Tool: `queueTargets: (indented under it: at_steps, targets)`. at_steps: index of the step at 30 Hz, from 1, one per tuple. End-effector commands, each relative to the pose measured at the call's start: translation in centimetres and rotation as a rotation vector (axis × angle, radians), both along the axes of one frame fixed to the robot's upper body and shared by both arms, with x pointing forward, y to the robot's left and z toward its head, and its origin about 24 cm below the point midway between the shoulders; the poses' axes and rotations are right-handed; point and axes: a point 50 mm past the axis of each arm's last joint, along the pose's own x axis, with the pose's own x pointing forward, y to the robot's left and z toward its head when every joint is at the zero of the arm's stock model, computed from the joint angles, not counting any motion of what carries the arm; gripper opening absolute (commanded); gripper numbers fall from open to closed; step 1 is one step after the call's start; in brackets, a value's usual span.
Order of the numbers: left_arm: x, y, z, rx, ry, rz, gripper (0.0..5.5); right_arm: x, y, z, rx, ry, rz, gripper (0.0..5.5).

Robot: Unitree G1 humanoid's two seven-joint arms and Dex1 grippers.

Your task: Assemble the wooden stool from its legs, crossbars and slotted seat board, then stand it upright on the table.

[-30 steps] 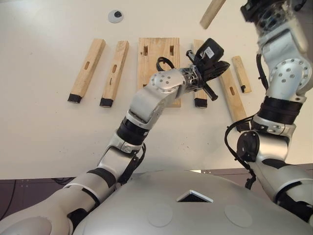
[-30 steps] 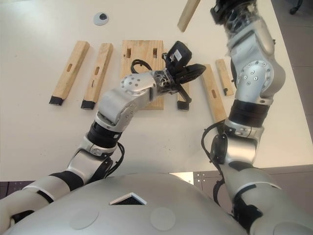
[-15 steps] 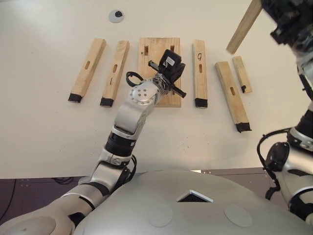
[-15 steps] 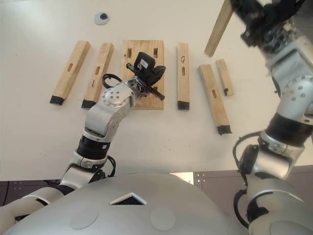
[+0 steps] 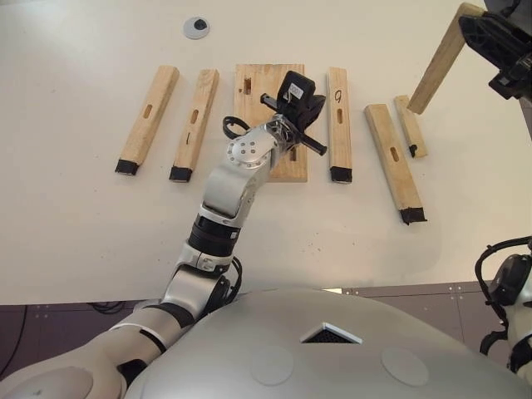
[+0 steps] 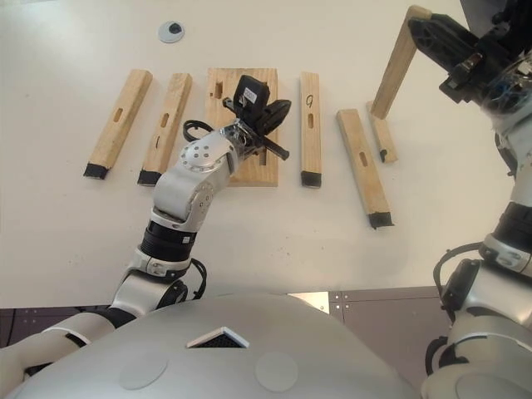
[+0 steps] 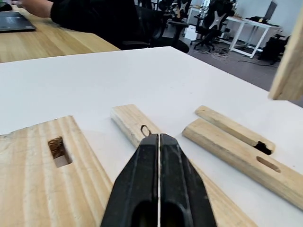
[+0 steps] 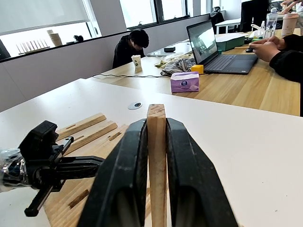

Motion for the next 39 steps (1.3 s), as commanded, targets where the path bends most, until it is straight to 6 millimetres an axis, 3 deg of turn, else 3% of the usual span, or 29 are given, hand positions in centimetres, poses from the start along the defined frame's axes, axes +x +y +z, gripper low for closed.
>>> queueTargets:
  at_steps: [1, 9, 15, 18, 25, 33, 39]
  targets:
    - [-0.2, -0.6, 0.7, -0.024, -0.003, -0.043, 0.00, -1.0, 1.1, -0.9, -0.022, 0.035, 0.123, 0.38]
    - [-0.6, -0.6, 0.2, 0.007, 0.004, -0.060, 0.00, -1.4, 0.1, -1.6, -0.143, 0.058, 0.163, 0.38]
    - [-0.7, -0.6, 0.0, 0.018, 0.004, -0.060, 0.00, -1.7, -0.6, -4.5, -0.248, 0.116, 0.166, 0.38]
    - [-0.8, -0.3, -0.1, 0.024, 0.008, -0.045, 0.00, -1.3, 0.0, -5.6, -0.258, 0.103, 0.158, 0.38]
    - [-1.0, -0.6, -0.4, 0.034, 0.014, -0.066, 0.00, -0.9, 0.7, -4.9, -0.203, 0.051, 0.108, 0.38]
    - [-1.2, -0.8, -0.3, 0.030, 0.019, -0.083, 0.00, -1.2, 2.8, -5.9, -0.162, 0.068, 0.140, 0.38]
    - [-3.0, -1.6, -0.2, 0.016, 0.036, -0.249, 0.00, 0.0, 2.1, -6.0, -0.228, 0.029, 0.037, 0.38]
